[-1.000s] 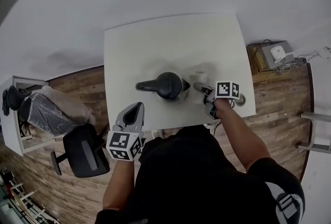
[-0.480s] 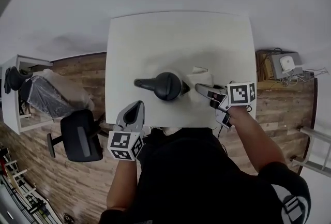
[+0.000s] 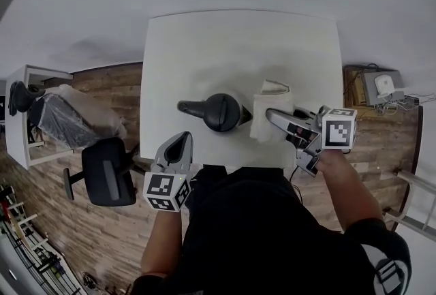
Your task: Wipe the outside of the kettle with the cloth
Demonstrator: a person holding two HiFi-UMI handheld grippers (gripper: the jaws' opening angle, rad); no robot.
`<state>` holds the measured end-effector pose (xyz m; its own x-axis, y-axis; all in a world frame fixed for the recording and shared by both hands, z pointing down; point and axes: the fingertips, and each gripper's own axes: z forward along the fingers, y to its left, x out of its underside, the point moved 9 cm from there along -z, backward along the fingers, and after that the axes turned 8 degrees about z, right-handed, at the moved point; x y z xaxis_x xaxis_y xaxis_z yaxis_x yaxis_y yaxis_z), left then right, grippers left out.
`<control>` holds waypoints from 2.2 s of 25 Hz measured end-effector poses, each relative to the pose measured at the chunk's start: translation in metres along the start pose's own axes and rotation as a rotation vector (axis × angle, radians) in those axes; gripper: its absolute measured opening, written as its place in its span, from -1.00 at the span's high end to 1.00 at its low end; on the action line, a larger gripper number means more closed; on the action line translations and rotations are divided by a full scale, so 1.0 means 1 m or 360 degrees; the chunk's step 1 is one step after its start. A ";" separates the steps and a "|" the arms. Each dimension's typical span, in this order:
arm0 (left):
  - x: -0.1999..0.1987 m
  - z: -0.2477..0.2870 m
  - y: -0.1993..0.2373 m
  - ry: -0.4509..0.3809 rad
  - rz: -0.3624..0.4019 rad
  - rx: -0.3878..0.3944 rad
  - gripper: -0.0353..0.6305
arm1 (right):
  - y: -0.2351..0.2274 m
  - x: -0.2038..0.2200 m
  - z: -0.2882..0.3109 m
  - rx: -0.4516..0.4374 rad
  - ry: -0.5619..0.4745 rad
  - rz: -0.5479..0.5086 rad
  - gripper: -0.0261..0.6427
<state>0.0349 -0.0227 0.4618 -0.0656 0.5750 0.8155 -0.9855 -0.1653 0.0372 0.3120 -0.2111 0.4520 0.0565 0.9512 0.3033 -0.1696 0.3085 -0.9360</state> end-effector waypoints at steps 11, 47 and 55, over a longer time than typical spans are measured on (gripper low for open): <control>0.009 0.016 0.007 0.0073 -0.0054 0.0001 0.87 | -0.160 -0.030 0.053 0.0408 0.0376 0.0059 0.63; -0.002 -0.006 0.037 -0.0135 -0.0082 -0.0006 0.87 | -0.001 -0.040 0.087 0.0499 0.0805 -0.0848 0.63; -0.003 -0.002 0.038 -0.0083 -0.0041 0.0007 0.87 | 0.041 -0.026 0.073 0.0437 0.0781 -0.1220 0.63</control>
<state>-0.0025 -0.0287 0.4598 -0.0321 0.5367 0.8432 -0.9861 -0.1546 0.0608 0.2321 -0.2234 0.4184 0.6446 0.4020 0.6502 -0.1366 0.8974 -0.4195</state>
